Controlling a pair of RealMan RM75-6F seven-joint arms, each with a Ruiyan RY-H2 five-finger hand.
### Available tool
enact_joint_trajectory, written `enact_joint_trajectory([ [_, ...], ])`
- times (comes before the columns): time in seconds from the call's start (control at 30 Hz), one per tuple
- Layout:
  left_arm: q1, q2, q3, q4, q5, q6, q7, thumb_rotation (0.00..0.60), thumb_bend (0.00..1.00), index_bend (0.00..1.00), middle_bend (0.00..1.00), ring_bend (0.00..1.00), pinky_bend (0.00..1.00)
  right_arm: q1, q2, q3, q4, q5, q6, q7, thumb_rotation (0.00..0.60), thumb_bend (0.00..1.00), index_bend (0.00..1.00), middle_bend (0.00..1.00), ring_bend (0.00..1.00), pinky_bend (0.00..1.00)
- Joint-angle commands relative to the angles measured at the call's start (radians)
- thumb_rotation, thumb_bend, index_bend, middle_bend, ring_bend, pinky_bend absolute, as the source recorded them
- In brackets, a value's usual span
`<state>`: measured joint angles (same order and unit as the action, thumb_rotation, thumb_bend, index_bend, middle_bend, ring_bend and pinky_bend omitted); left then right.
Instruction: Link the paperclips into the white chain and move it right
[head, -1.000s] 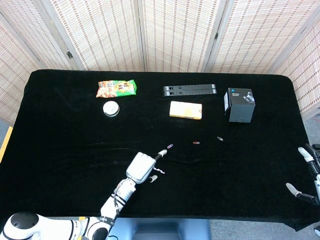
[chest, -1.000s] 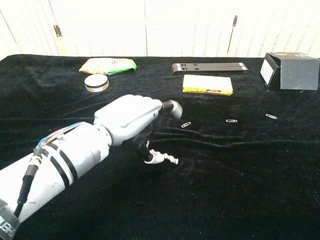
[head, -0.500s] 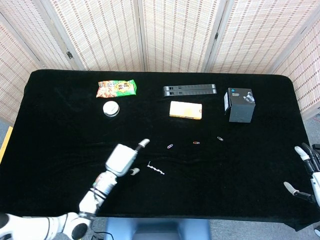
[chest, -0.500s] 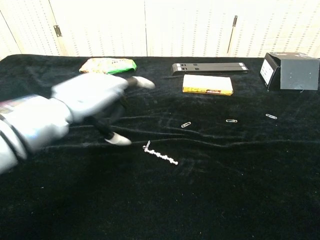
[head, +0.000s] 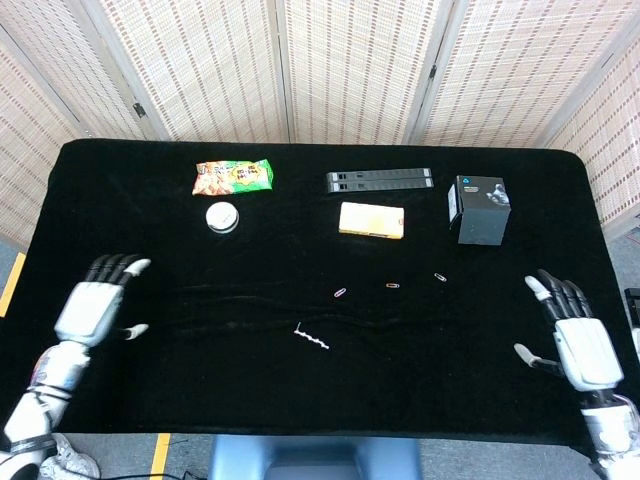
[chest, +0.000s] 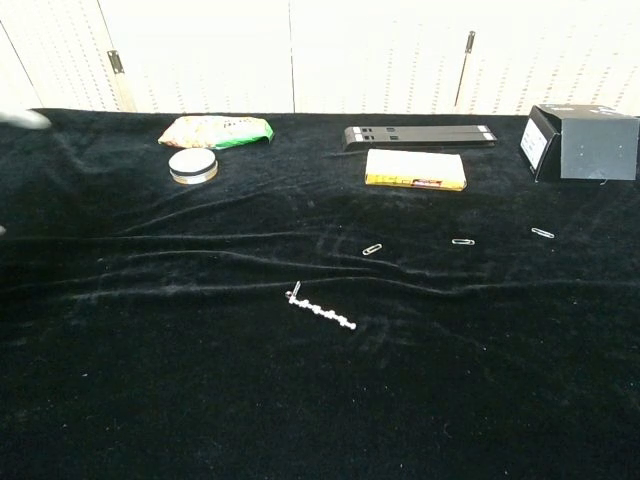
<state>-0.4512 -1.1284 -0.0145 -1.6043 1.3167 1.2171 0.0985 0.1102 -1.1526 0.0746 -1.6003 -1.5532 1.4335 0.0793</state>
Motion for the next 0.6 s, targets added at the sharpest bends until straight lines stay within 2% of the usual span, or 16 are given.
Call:
enact_joint_trajectory([
  [0.03, 0.086, 0.046, 0.030, 0.084, 0.056, 0.075, -0.157, 0.600, 0.16, 0.12, 0.09, 0.03, 0.00, 0.049, -0.091, 0.036, -0.061, 0.043, -0.039, -0.155, 0.600, 0.23, 0.09, 0.00, 0.00, 0.00],
  [0.13, 0.125, 0.049, 0.026, 0.120, 0.066, 0.118, -0.234, 0.600, 0.16, 0.12, 0.09, 0.03, 0.00, 0.086, -0.155, 0.041, -0.083, 0.065, -0.083, -0.253, 0.600, 0.23, 0.13, 0.00, 0.00, 0.00],
  [0.27, 0.157, 0.042, 0.022, 0.168, 0.089, 0.152, -0.321, 0.600, 0.16, 0.14, 0.09, 0.03, 0.00, 0.134, -0.250, 0.040, -0.079, 0.077, -0.141, -0.318, 0.600, 0.23, 0.20, 0.00, 0.00, 0.00],
  [0.43, 0.182, 0.053, -0.008, 0.179, 0.027, 0.134, -0.358, 0.600, 0.16, 0.12, 0.09, 0.04, 0.00, 0.194, -0.377, 0.029, -0.040, 0.086, -0.214, -0.378, 0.600, 0.23, 0.25, 0.00, 0.00, 0.00],
  [0.6, 0.198, 0.065, -0.024, 0.191, 0.025, 0.135, -0.405, 0.600, 0.16, 0.12, 0.09, 0.03, 0.00, 0.243, -0.503, 0.041, 0.008, 0.117, -0.259, -0.420, 0.600, 0.23, 0.29, 0.00, 0.00, 0.00],
])
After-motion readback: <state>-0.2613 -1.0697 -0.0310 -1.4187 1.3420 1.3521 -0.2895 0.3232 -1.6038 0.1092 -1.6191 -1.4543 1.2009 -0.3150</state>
